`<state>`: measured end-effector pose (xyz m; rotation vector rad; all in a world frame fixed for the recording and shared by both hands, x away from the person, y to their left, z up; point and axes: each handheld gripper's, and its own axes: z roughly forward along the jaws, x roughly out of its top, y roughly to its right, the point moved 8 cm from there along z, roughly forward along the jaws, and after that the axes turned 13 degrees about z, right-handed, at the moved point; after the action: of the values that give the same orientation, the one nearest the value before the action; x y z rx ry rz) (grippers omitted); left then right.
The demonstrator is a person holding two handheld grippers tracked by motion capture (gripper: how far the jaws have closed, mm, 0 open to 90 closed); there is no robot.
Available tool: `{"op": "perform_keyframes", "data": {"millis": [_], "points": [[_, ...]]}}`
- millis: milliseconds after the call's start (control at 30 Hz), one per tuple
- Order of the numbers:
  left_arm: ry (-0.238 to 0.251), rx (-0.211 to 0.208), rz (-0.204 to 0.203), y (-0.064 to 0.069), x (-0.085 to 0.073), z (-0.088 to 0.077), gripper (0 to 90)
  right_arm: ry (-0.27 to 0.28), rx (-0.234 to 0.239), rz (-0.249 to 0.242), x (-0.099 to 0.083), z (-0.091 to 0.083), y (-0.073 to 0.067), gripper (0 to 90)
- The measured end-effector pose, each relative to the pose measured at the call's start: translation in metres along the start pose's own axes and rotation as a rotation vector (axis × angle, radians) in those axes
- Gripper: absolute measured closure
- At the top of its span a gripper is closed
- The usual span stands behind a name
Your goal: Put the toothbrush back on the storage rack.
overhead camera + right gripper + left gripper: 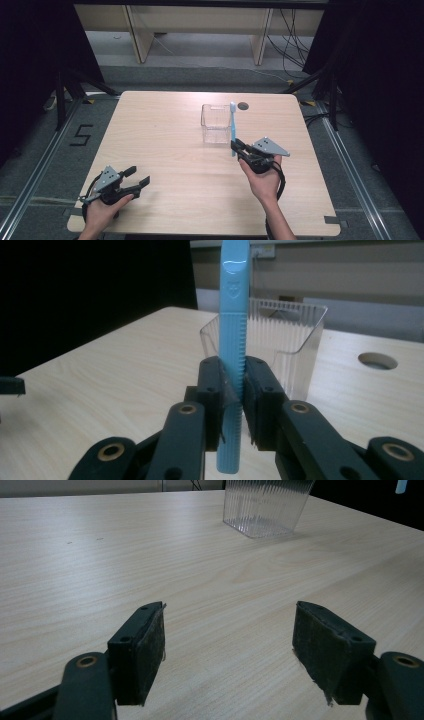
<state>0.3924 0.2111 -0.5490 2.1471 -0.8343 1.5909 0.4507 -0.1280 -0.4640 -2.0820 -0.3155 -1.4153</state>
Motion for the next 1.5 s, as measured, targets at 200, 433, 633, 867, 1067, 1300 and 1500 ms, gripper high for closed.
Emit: {"op": "perform_keyframes", "data": {"millis": [200,433,633,867,1067,1300,1500], "points": [[0.000,0.000,-0.001,0.000,0.000,0.000,28.7,0.037,-0.015,-0.018,0.011,0.001,0.002,79.1],[-0.003,0.002,0.000,0.000,0.000,0.000,28.7,0.099,-0.021,-0.009,0.024,0.004,0.004,79.1],[0.000,0.000,-0.001,0.000,0.000,0.000,28.7,0.121,-0.023,0.009,0.032,0.005,0.005,79.1],[-0.011,0.001,-0.001,0.000,0.000,0.001,28.9,0.139,-0.026,0.007,0.038,0.010,0.007,79.1],[-0.026,0.009,-0.002,-0.001,-0.001,0.001,28.9,0.145,-0.022,0.016,0.039,0.012,0.009,79.1],[-0.019,0.012,-0.004,-0.001,-0.001,0.000,28.9,0.170,-0.026,0.006,0.047,0.015,0.011,79.1],[-0.024,0.014,-0.005,-0.001,-0.001,0.000,28.9,0.180,-0.029,0.008,0.052,0.018,0.011,79.1]]}}
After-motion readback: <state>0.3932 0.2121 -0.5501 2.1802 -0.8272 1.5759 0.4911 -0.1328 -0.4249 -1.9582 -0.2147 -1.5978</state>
